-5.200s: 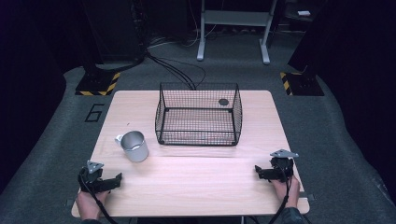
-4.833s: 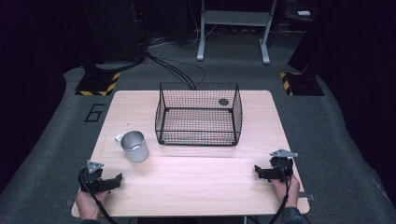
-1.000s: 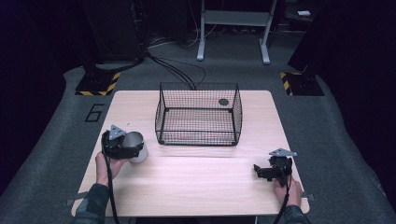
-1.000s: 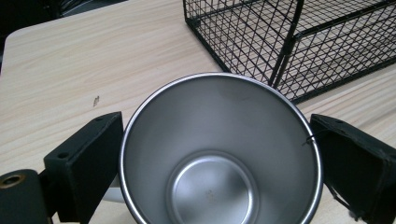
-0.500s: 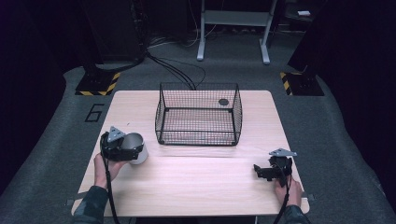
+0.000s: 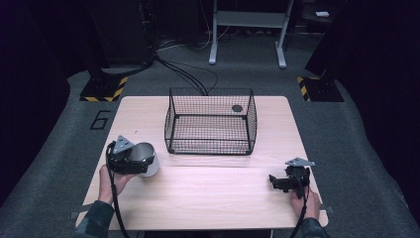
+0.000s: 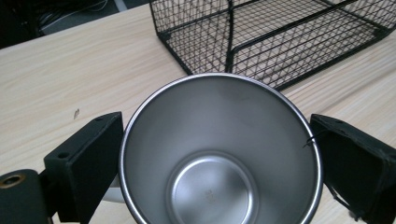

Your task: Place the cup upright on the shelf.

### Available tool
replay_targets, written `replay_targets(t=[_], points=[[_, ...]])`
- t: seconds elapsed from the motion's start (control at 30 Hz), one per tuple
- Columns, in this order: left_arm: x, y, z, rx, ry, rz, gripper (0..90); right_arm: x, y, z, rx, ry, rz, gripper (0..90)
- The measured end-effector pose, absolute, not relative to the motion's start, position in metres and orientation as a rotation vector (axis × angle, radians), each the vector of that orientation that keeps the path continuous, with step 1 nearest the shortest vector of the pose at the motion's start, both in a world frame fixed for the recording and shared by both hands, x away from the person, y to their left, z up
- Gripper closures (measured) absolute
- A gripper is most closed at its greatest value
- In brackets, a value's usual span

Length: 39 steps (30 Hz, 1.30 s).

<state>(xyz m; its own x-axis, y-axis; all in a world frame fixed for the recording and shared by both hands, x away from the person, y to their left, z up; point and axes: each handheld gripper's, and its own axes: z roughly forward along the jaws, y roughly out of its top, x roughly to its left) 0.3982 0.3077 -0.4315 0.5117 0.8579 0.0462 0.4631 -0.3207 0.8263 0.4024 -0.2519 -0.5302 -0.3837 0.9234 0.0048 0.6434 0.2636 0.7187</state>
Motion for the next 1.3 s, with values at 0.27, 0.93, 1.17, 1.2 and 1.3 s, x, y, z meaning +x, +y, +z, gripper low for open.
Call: replay_targets(t=[0.27,0.93,1.17,1.2,1.3], points=[[0.395,0.295,-0.422,1.979,1.026,0.622,6.2,0.402,-0.252,-0.530,1.419,2.122,0.904,0.0],[0.380,0.259,-0.412,2.046,0.884,0.585,6.2,0.402,-0.252,-0.530,1.420,2.122,0.904,0.0],[0.378,0.245,-0.411,2.052,0.845,0.561,6.2,0.402,-0.252,-0.530,1.419,2.122,0.904,0.0],[0.378,0.243,-0.411,2.054,0.845,0.549,6.2,0.402,-0.252,-0.530,1.419,2.122,0.904,0.0],[0.379,0.238,-0.411,2.057,0.829,0.547,6.2,0.402,-0.252,-0.530,1.419,2.122,0.904,0.0]])
